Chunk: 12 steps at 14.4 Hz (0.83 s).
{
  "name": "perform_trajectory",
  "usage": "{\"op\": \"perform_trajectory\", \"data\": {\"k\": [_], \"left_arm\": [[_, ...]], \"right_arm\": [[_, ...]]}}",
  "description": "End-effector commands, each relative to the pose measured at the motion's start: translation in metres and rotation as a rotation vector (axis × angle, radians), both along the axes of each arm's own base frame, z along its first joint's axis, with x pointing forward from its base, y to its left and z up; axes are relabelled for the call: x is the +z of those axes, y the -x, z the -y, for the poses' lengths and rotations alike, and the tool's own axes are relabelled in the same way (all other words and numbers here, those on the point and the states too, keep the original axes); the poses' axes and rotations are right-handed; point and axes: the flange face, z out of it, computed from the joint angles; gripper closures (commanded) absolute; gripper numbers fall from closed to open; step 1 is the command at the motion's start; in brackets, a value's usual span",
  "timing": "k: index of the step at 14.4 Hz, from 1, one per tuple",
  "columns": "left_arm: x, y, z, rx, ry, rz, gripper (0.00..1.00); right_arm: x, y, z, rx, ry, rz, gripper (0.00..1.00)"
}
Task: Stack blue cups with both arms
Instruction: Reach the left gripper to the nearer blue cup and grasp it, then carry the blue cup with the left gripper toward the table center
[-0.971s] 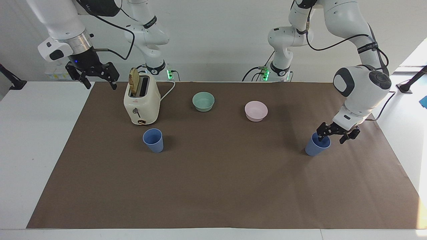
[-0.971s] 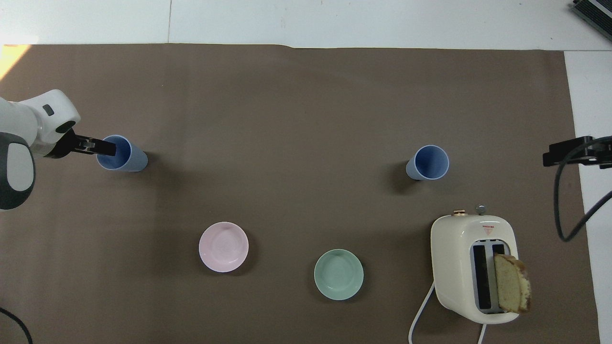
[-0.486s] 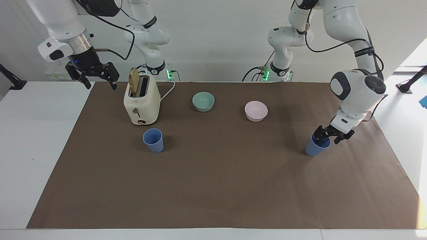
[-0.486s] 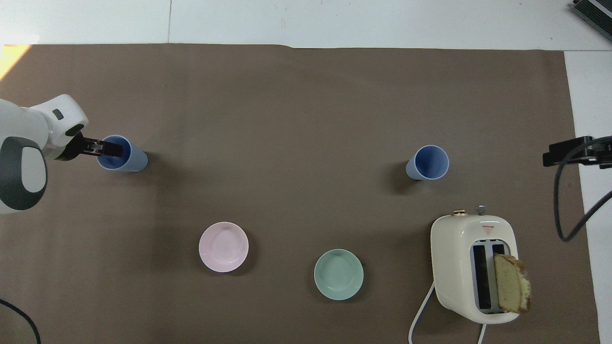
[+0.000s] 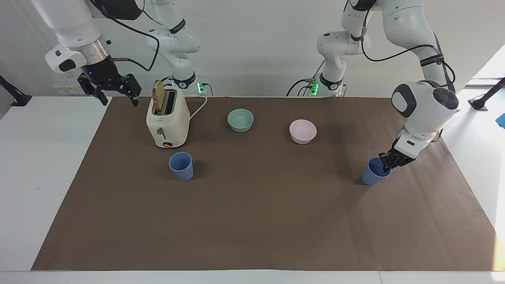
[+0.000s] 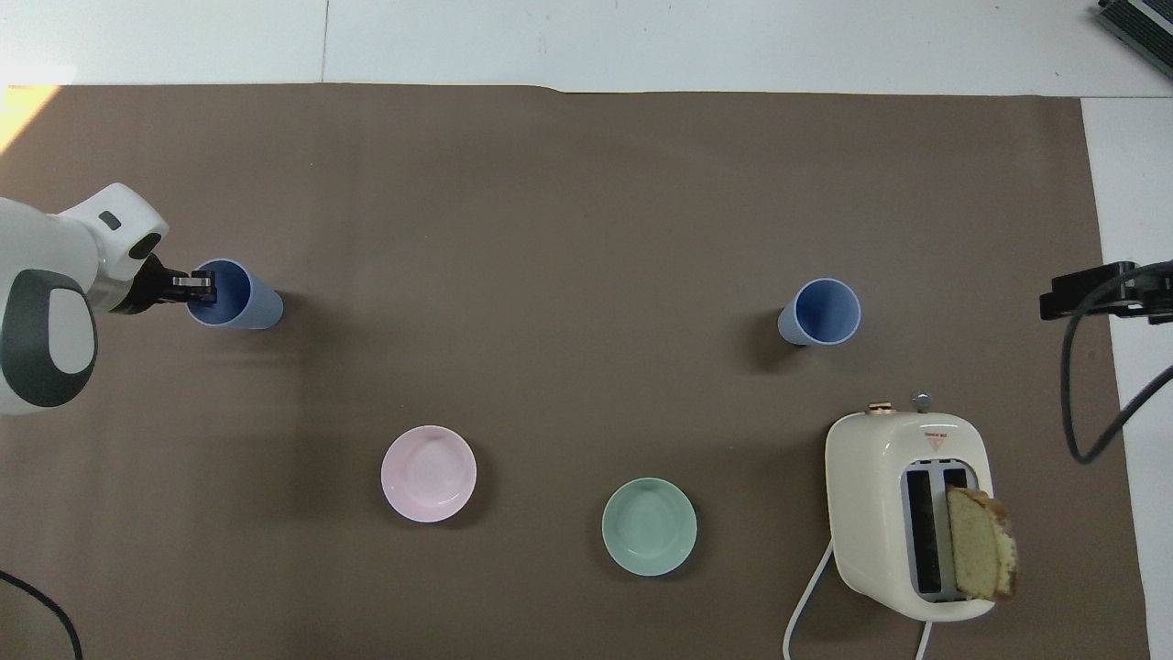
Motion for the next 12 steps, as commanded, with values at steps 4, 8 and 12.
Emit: {"op": "perform_trajectory", "data": {"k": [4, 8, 12], "left_arm": [[0.039, -0.004, 0.073, 0.003, 0.019, 0.007, 1.0], [0.041, 0.006, 0.156, 0.056, 0.044, 0.014, 1.0], [0.041, 0.022, 0.231, 0.124, 0.082, 0.036, 1.0]], "right_arm": [[0.001, 0.011, 0.0, -0.01, -0.016, -0.005, 0.0], [0.0, 0.011, 0.0, -0.01, -0.016, -0.007, 0.0], [0.0, 0.011, 0.0, -0.01, -0.016, -0.005, 0.0]]}}
